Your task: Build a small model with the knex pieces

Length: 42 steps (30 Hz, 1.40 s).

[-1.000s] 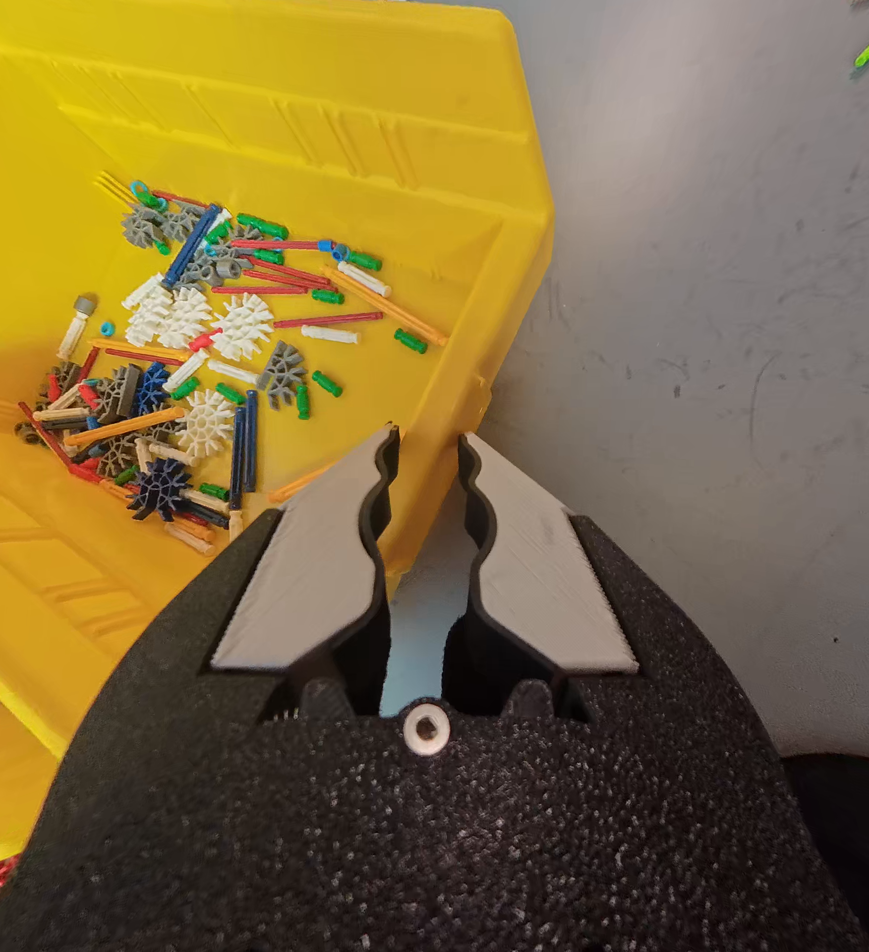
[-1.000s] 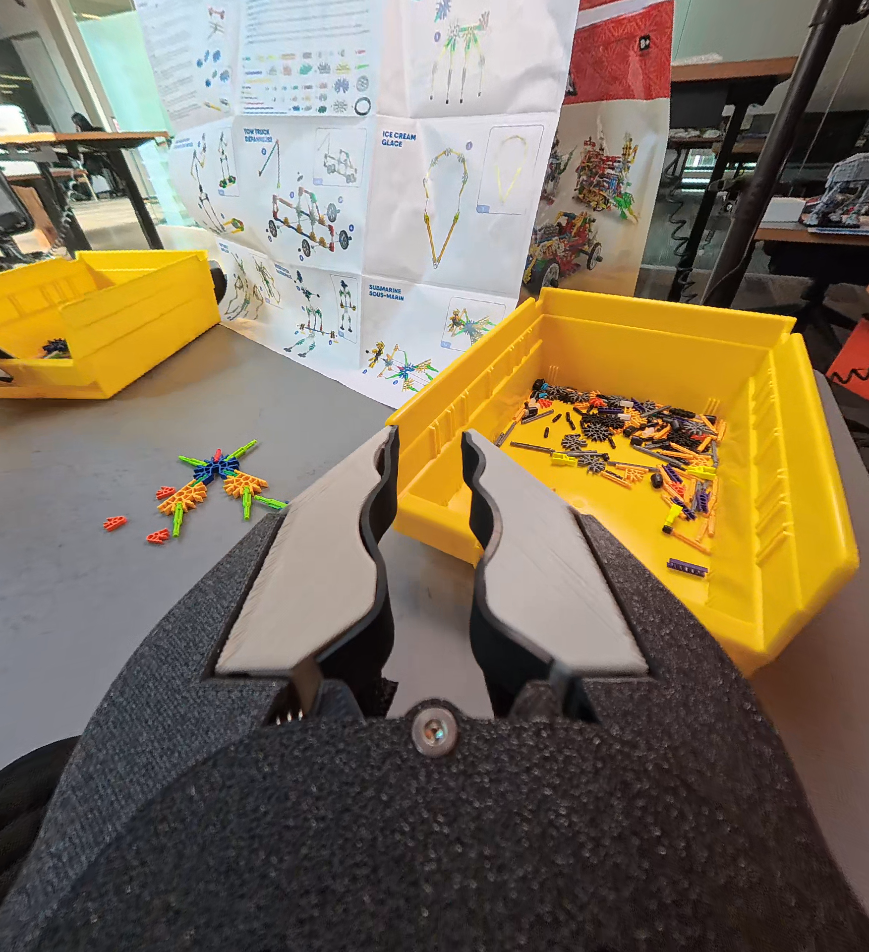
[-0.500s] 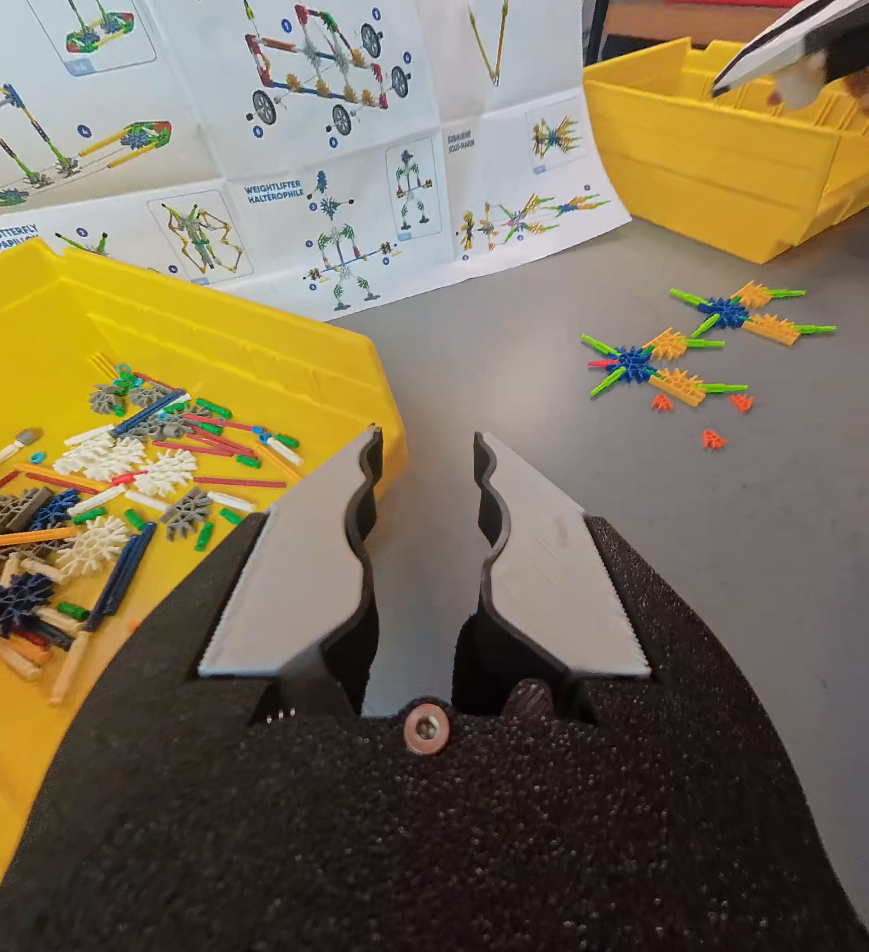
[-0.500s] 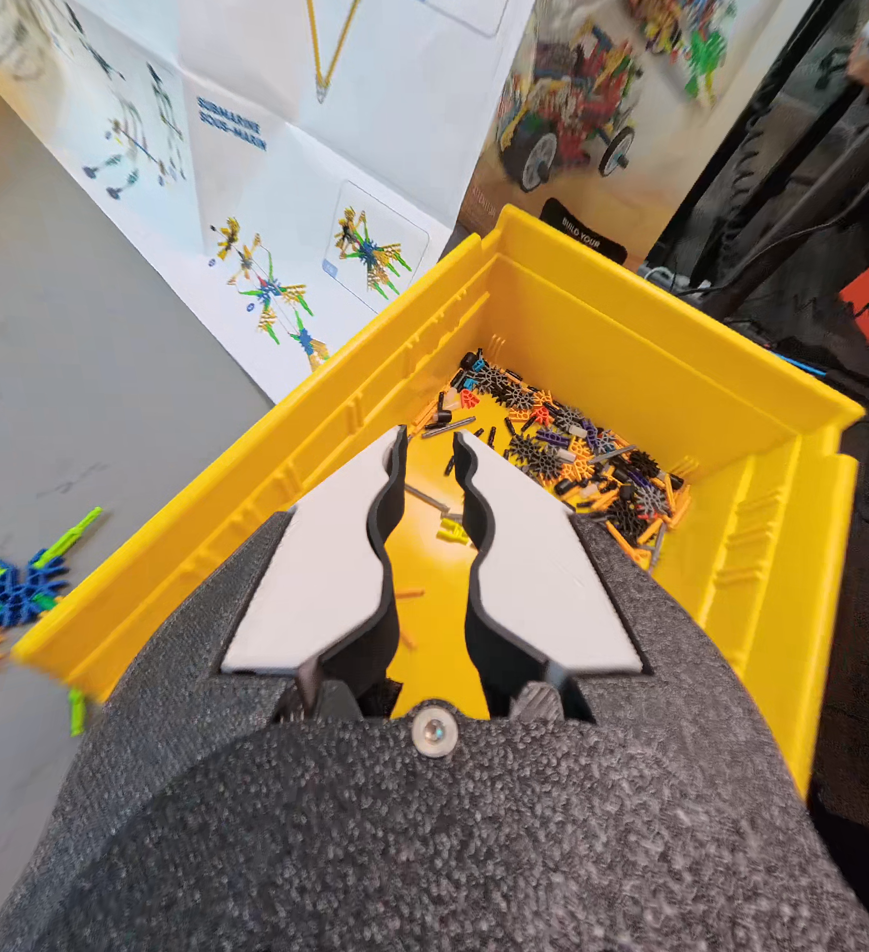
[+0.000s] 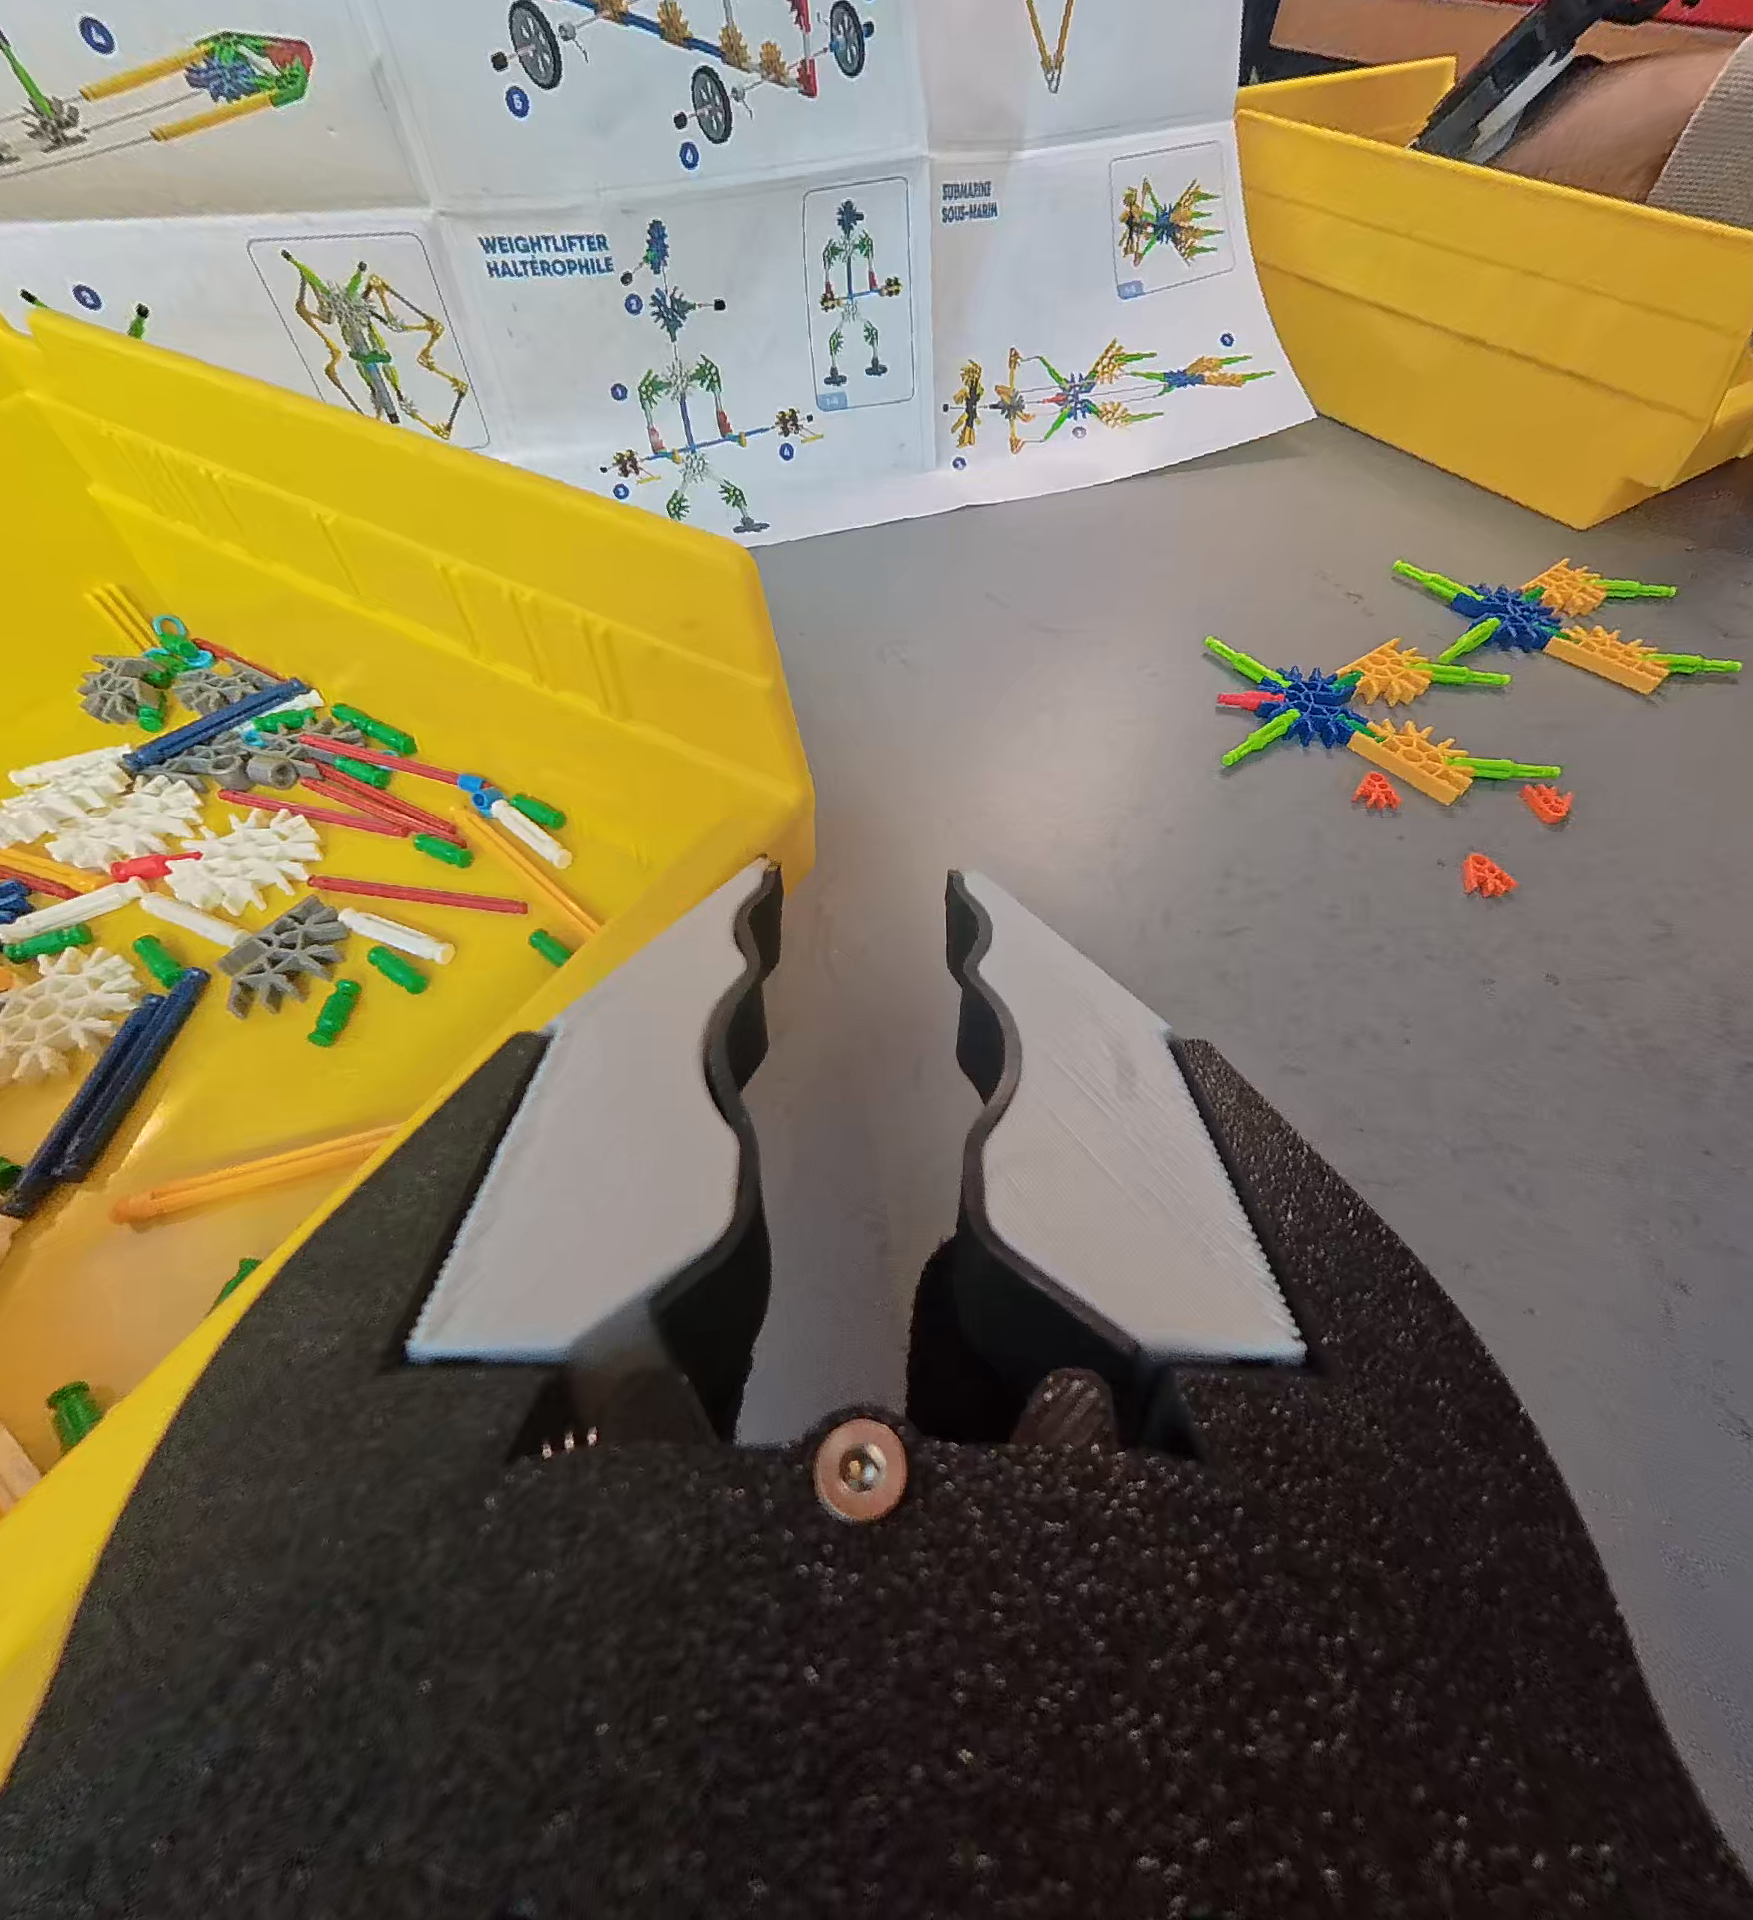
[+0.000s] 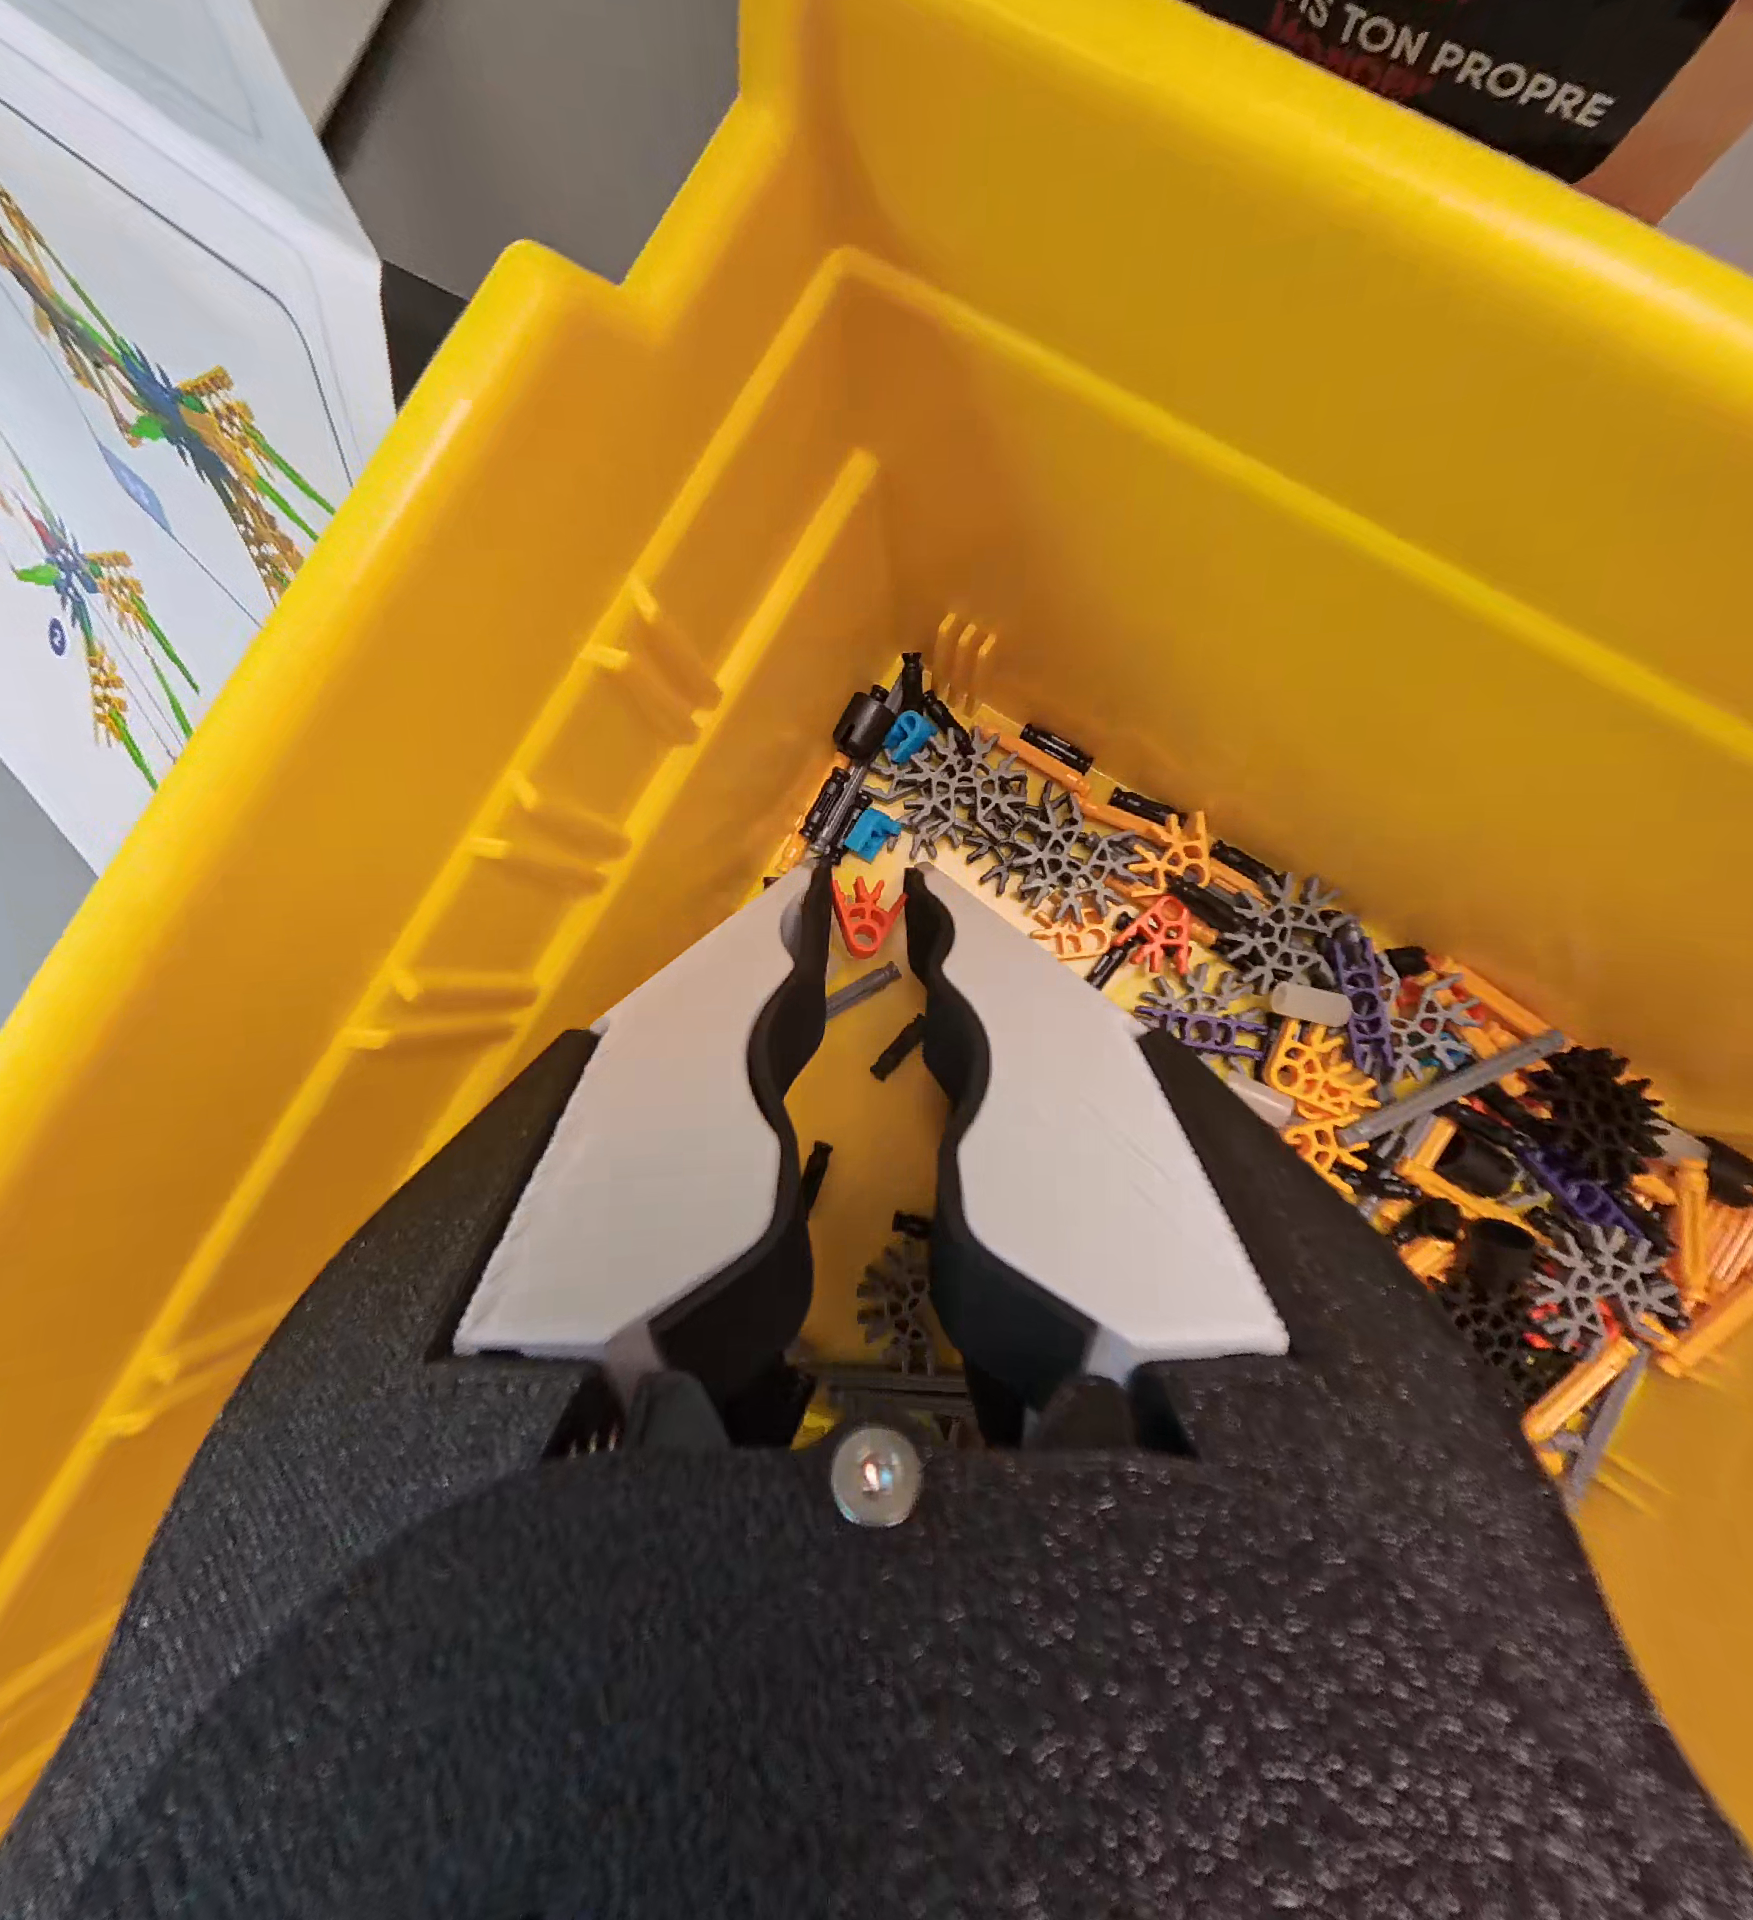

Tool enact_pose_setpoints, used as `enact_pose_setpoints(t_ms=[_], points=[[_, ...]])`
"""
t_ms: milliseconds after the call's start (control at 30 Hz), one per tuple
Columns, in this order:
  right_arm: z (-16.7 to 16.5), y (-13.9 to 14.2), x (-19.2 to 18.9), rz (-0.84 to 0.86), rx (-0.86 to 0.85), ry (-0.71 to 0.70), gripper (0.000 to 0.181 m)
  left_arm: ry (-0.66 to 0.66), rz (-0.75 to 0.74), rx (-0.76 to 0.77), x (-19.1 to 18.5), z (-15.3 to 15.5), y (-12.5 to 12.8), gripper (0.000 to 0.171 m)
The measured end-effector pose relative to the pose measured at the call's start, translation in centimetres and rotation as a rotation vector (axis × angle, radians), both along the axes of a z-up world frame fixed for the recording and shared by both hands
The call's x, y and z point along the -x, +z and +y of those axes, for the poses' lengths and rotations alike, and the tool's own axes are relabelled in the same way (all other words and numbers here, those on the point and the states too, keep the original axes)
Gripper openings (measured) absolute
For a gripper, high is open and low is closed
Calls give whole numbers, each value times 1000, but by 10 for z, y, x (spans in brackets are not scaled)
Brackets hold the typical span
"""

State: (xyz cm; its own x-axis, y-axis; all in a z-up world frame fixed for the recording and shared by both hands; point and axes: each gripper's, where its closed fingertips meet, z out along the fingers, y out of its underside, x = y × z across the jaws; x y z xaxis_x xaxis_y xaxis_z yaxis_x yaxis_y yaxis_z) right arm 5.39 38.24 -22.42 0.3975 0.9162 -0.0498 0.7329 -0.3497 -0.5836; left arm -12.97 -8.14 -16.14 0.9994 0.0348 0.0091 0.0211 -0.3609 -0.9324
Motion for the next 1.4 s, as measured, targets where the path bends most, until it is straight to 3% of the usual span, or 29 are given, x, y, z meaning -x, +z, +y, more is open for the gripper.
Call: enact_pose_setpoints(t_ms=[300, 500, 600, 733, 867, 967, 1100, 1233, 1400], points=[[5, 6, -8, 32, 33, 3, 11, -31, -10, 24, -3, 3, -11, 30], [1, 36, -12, 223, 87, 26, 11, -43, -10, 32, -5, 7, -14, 29], [-8, 66, -15, 353, -44, 122, 12, -48, 4, 39, -7, 8, -15, 29], [-58, 124, -27, 547, -263, 286, 11, -57, 6, 33, -9, 8, -14, 29], [-159, 153, -40, 560, -339, 462, 12, -102, -12, 22, -20, 12, -11, 29], [-251, 141, -39, 543, -290, 617, 11, -197, -21, 23, -39, 18, -8, 31], [-345, 79, -28, 427, -223, 772, 11, -347, 16, 59, -67, 27, -14, 33], [-387, 25, -9, 298, -232, 832, 11, -444, 39, 60, -92, 31, -21, 34], [-395, 8, 4, 209, -296, 858, 19, -460, 83, 49, -101, 18, -20, 34]])
